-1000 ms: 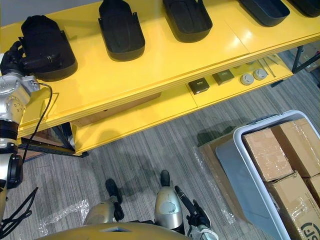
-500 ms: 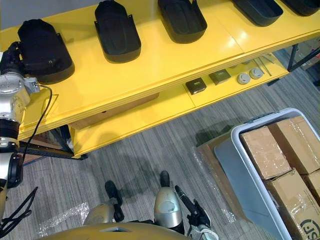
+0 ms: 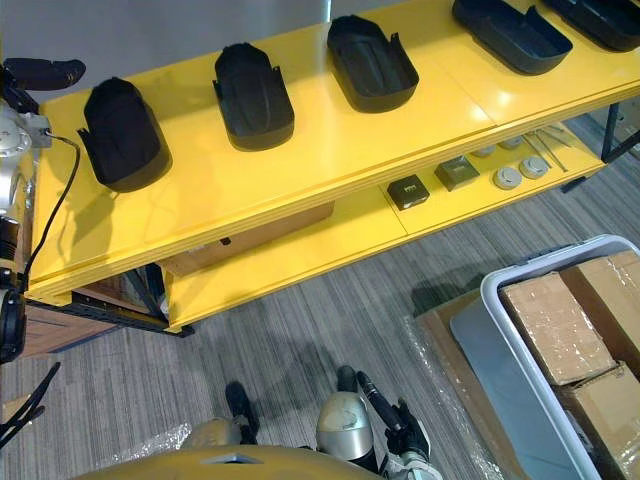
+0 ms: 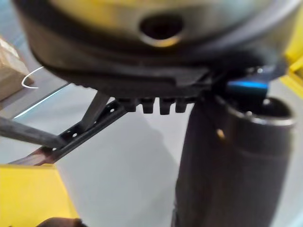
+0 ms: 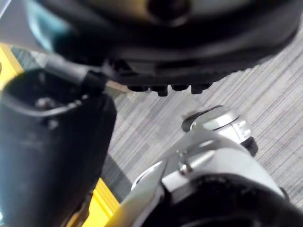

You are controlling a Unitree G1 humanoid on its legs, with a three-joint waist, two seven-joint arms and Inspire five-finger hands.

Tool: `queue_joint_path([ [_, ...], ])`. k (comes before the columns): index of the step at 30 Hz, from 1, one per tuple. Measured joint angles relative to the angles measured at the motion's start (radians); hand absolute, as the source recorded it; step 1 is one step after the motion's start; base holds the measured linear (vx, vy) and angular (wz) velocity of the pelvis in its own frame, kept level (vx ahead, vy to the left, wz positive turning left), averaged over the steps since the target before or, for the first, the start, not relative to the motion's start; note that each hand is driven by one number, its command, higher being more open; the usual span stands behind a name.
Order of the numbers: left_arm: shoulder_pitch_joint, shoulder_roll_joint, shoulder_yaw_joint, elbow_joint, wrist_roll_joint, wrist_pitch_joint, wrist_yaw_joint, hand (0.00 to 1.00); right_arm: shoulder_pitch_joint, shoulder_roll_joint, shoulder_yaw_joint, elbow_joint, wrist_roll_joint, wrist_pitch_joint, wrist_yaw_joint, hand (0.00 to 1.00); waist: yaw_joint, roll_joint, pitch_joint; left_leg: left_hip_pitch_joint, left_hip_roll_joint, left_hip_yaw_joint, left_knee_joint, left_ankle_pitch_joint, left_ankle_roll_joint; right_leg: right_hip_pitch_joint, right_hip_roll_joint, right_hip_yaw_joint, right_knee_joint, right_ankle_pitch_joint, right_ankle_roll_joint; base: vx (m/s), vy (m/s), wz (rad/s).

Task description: Walk over and take three plastic housings, then place them on the shelf

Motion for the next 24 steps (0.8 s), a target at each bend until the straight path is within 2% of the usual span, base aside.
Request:
queue_joint_path([
  [4,0.0,0.002,-0.015,-0.001,-0.016,-0.076,0.021,1.0,0.002,0.0,0.0,0.008,0.0,-0.009,-0.033,1.0,0.001,-0.003,-0.043,0.001,0.001,0.0,-0.003,-0.001,-0.002,0.01,0.001,-0.004,-0.017,0.008,0.003,0.0,0.0,0.0],
  [6,0.003,0.003,-0.015,-0.026,-0.113,-0.133,0.028,1.0,0.003,0.0,0.0,0.02,-0.001,-0.022,-0.053,1.0,0.005,-0.006,-0.06,0.006,0.0,-0.001,-0.003,-0.001,-0.002,0.018,0.0,-0.007,-0.019,0.009,0.003,0.0,0.0,0.0],
  [8,0.039,0.004,-0.005,-0.106,-0.197,-0.163,0.03,1.0,0.003,0.0,-0.001,0.024,-0.003,-0.038,-0.067,1.0,0.012,-0.008,-0.069,0.009,0.0,-0.001,-0.003,-0.001,-0.002,0.021,0.0,-0.008,-0.021,0.009,0.003,0.0,0.0,0.0],
  [9,0.118,0.002,0.011,-0.219,-0.247,-0.206,0.03,1.0,0.003,0.001,-0.002,0.024,-0.028,-0.067,-0.092,1.0,0.014,-0.008,-0.083,0.011,0.0,-0.002,-0.003,-0.002,-0.002,0.028,0.0,-0.01,-0.028,0.011,0.003,0.0,0.0,0.0],
  [10,0.154,-0.004,0.022,-0.268,-0.26,-0.223,0.03,1.0,0.003,0.001,-0.001,0.022,-0.042,-0.082,-0.105,1.0,0.016,-0.008,-0.087,0.014,0.0,-0.002,-0.003,-0.002,-0.003,0.034,0.0,-0.011,-0.033,0.012,0.003,0.0,0.0,0.0],
  [13,0.382,-0.11,0.113,-0.51,-0.282,-0.293,0.031,1.0,0.019,0.007,0.019,-0.103,-0.081,-0.128,-0.213,1.0,0.023,-0.005,-0.124,0.013,0.0,-0.003,-0.003,-0.005,-0.007,0.038,0.0,-0.014,-0.04,0.013,0.004,0.0,0.0,0.0],
  [14,0.494,-0.179,0.149,-0.61,-0.277,-0.313,0.032,1.0,0.036,0.017,0.025,-0.201,-0.104,-0.134,-0.276,1.0,0.024,-0.004,-0.136,0.013,0.0,-0.004,-0.003,-0.005,-0.006,0.039,0.001,-0.017,-0.041,0.014,0.004,0.0,0.0,0.0],
  [15,0.554,-0.221,0.164,-0.665,-0.277,-0.32,0.034,1.0,0.045,0.025,0.024,-0.259,-0.113,-0.137,-0.304,1.0,0.025,-0.004,-0.14,0.013,0.0,-0.006,-0.003,-0.005,-0.006,0.039,0.001,-0.018,-0.041,0.014,0.004,0.0,0.001,0.04],
  [17,0.799,-0.39,0.175,-0.845,-0.272,-0.347,0.027,1.0,0.071,0.05,0.023,-0.485,-0.196,-0.159,-0.439,1.0,0.038,-0.007,-0.157,0.011,0.001,-0.013,-0.003,-0.005,-0.006,0.041,0.002,-0.025,-0.041,0.014,0.004,0.0,0.001,0.08],
  [20,1.033,-0.531,0.162,-0.932,-0.23,-0.376,0.023,1.0,0.083,0.076,-0.017,-0.755,-0.285,-0.213,-0.561,1.0,0.062,-0.016,-0.162,0.011,0.002,-0.029,-0.003,-0.004,-0.005,0.051,0.003,-0.04,-0.044,0.014,0.003,-0.02,-0.001,0.14],
  [24,1.108,-0.542,0.185,-0.94,-0.208,-0.417,0.06,1.0,0.068,0.041,-0.091,-1.026,-0.293,-0.275,-0.544,1.0,0.106,-0.042,-0.178,0.0,0.001,-0.042,-0.003,-0.002,-0.009,0.055,0.002,-0.06,-0.049,0.013,0.0,-0.05,0.005,0.13],
])
